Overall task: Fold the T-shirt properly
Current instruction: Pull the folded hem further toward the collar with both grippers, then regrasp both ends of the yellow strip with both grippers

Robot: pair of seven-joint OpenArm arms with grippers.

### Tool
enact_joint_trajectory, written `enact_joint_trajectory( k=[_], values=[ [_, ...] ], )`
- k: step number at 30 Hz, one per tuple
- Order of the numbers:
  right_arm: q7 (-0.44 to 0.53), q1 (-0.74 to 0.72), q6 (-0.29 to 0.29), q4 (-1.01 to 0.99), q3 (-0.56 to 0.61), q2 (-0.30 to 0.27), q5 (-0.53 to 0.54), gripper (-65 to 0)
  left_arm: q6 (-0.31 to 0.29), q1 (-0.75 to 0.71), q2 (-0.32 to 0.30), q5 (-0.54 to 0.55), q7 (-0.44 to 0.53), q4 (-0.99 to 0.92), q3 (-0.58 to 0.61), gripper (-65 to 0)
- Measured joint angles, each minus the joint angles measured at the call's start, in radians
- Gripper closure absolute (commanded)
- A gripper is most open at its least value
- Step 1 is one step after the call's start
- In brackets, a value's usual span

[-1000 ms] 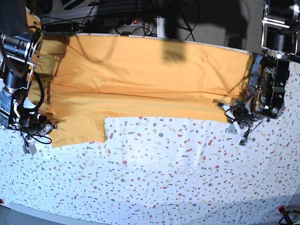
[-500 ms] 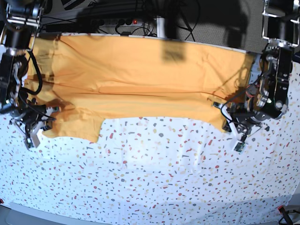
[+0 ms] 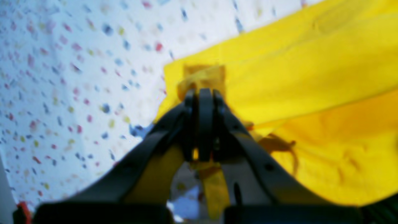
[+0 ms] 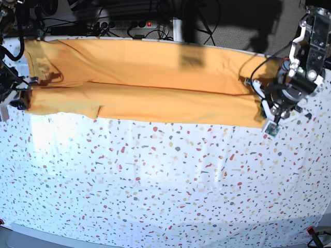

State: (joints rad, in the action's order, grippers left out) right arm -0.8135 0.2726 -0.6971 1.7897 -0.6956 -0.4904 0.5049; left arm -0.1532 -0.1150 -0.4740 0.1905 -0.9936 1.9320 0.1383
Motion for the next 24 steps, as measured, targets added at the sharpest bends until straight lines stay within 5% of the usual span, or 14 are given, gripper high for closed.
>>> enact_joint_trajectory(
  k=[14,24],
  values=[
    [-0.084,0.082,0.0,0.0,-0.017,0.001,0.022,0.0,-0.003,-0.098,0.0,-0.043,-0.013,0.001,0.0,0.0],
    [-0.164,0.082,0.0,0.0,-0.018,0.079,0.02,0.0,-0.002,-0.096,0.0,-0.044,-0.038,0.001,0.0,0.0]
  ],
)
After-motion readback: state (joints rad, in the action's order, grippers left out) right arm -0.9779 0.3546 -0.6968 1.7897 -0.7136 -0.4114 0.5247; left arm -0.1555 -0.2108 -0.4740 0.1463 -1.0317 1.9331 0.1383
